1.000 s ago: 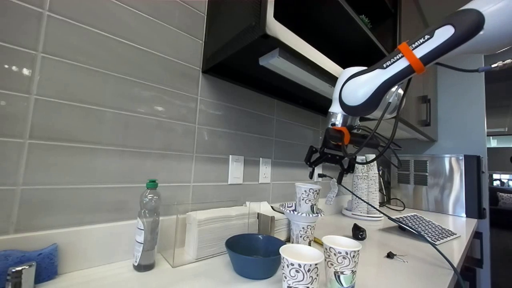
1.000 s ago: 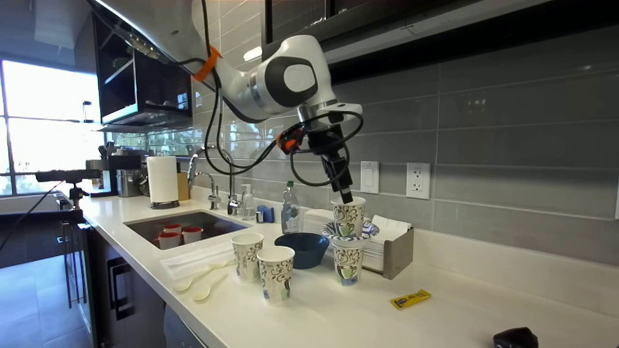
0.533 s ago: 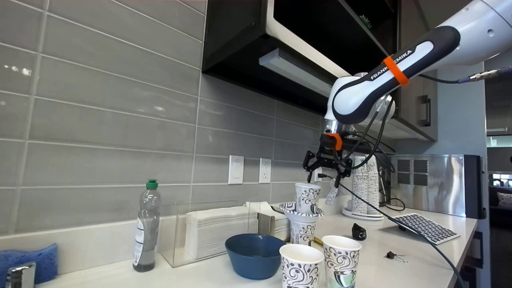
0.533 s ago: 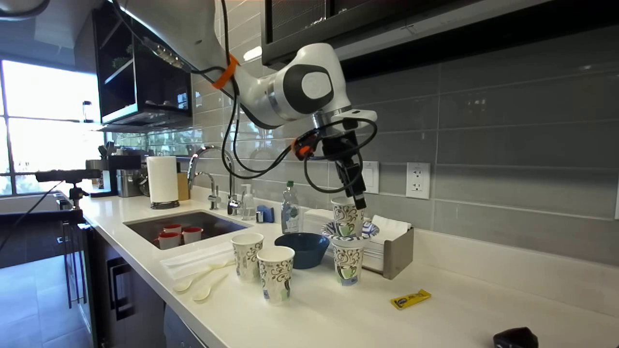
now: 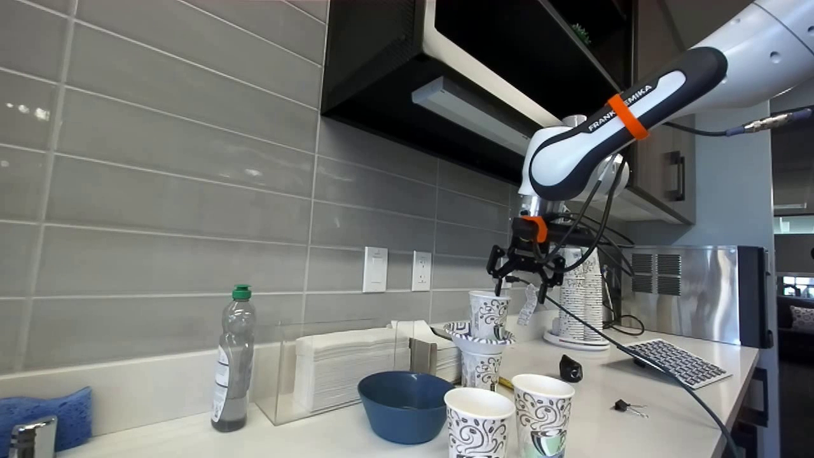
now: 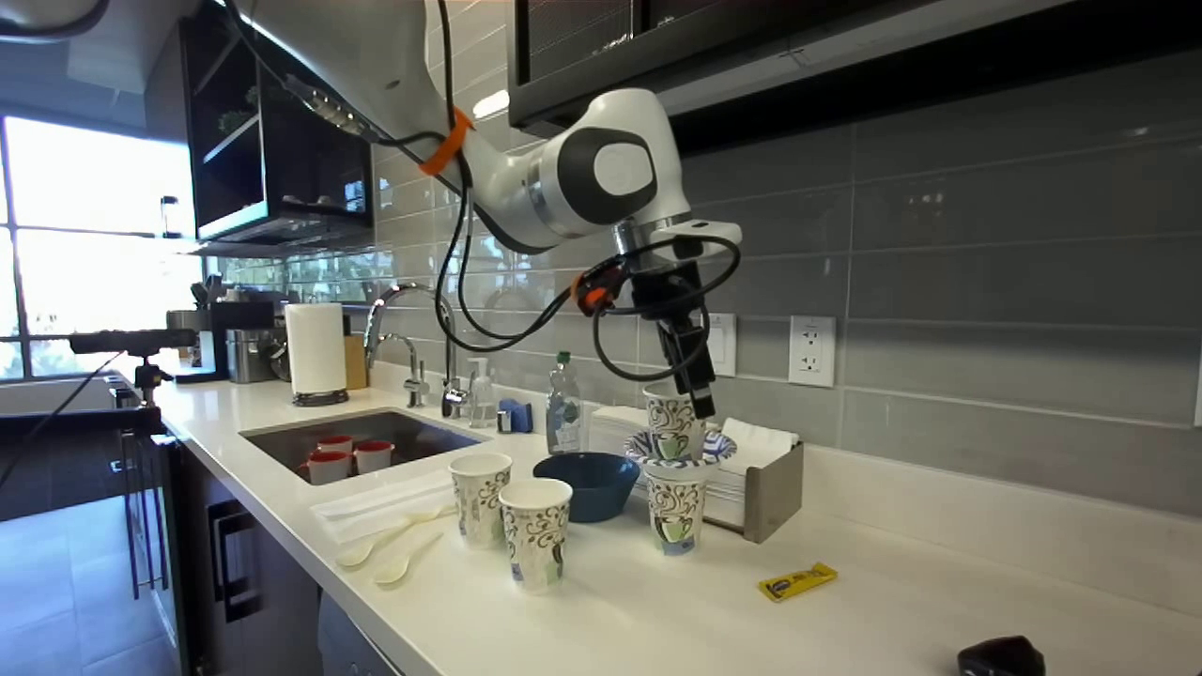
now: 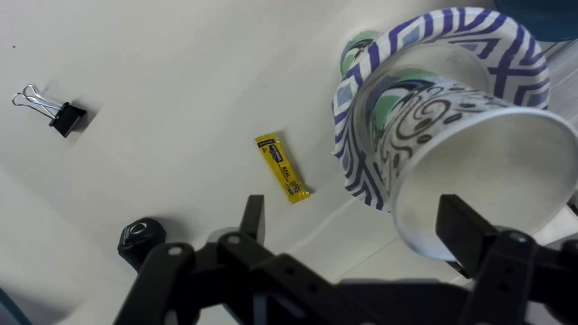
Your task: Remove the cup from the bowl
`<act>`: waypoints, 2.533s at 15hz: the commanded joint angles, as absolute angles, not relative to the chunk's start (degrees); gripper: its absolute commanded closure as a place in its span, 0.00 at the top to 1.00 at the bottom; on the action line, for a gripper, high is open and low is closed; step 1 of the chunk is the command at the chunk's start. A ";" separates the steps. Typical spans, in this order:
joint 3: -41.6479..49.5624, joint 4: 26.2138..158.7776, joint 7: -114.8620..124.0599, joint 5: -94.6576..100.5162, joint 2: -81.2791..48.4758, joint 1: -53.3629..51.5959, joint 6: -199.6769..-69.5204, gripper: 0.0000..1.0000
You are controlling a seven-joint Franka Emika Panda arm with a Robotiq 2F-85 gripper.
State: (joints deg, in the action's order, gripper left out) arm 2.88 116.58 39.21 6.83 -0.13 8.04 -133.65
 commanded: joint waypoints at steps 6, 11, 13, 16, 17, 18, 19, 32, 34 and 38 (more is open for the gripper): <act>3.79 114.83 39.09 4.47 -0.53 6.82 -130.54 0.33; 3.88 113.77 39.10 0.65 -0.31 6.85 -132.07 0.01; 3.92 113.37 39.12 -0.73 -0.25 6.88 -132.92 0.00; 4.06 112.69 38.89 -3.07 -0.16 6.97 -134.16 0.01; 4.11 112.53 38.85 -3.59 -0.12 6.99 -134.42 0.01; 4.16 112.44 38.74 -4.09 0.02 7.00 -134.72 0.01; 4.21 112.37 38.73 -4.45 0.26 7.02 -135.05 0.01; 7.94 119.74 27.49 -1.63 12.70 10.05 -134.97 0.01; 7.45 117.00 28.78 -2.58 10.12 10.22 -134.98 0.02; 7.67 118.49 27.53 -2.61 11.37 10.47 -134.99 0.02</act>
State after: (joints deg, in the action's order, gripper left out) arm 8.17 118.69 27.80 -2.34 11.45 9.86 -135.19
